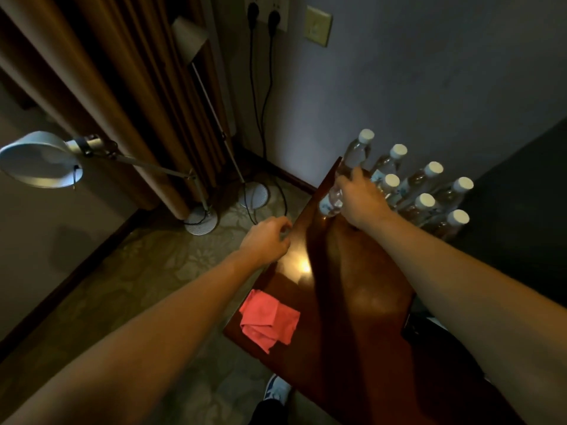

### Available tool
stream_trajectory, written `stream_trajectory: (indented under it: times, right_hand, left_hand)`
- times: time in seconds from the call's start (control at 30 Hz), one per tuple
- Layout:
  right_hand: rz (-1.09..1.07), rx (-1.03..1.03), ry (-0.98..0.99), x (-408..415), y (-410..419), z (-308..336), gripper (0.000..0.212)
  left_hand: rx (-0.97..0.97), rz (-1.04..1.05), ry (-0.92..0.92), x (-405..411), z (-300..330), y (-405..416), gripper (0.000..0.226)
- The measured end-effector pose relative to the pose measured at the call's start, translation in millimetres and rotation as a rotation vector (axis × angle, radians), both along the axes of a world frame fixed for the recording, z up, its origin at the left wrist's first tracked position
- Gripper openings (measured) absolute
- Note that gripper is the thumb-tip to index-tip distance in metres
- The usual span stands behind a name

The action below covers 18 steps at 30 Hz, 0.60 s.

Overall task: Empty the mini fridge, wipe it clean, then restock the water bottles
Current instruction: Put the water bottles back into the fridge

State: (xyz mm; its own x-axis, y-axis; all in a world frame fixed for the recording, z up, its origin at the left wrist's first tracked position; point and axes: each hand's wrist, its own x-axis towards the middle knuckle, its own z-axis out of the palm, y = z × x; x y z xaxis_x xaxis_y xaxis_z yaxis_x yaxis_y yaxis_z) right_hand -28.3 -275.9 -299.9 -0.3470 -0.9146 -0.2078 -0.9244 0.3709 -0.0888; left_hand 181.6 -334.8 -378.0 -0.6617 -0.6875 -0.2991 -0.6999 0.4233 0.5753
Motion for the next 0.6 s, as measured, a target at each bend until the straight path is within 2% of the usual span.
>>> stream_trajectory:
  times: [0.13, 0.37, 0.5, 0.6]
  right_hand:
    - [-0.046, -0.081, -0.093, 14, 25, 7, 0.036]
    - [-0.050, -0.177, -0.218, 34, 85, 24, 0.030]
    - [-0.096, -0.216, -0.284, 38, 127, 29, 0.027]
    - [-0.133, -0.243, -0.325, 40, 158, 34, 0.024]
  left_hand:
    - [-0.008, -0.026, 0.008, -6, 3, 15, 0.049]
    - [0.017, -0.029, -0.011, -14, 2, 52, 0.093]
    - [0.049, -0.106, 0.003, -21, 1, 72, 0.100]
    - [0.085, -0.169, 0.016, -31, 0, 90, 0.095]
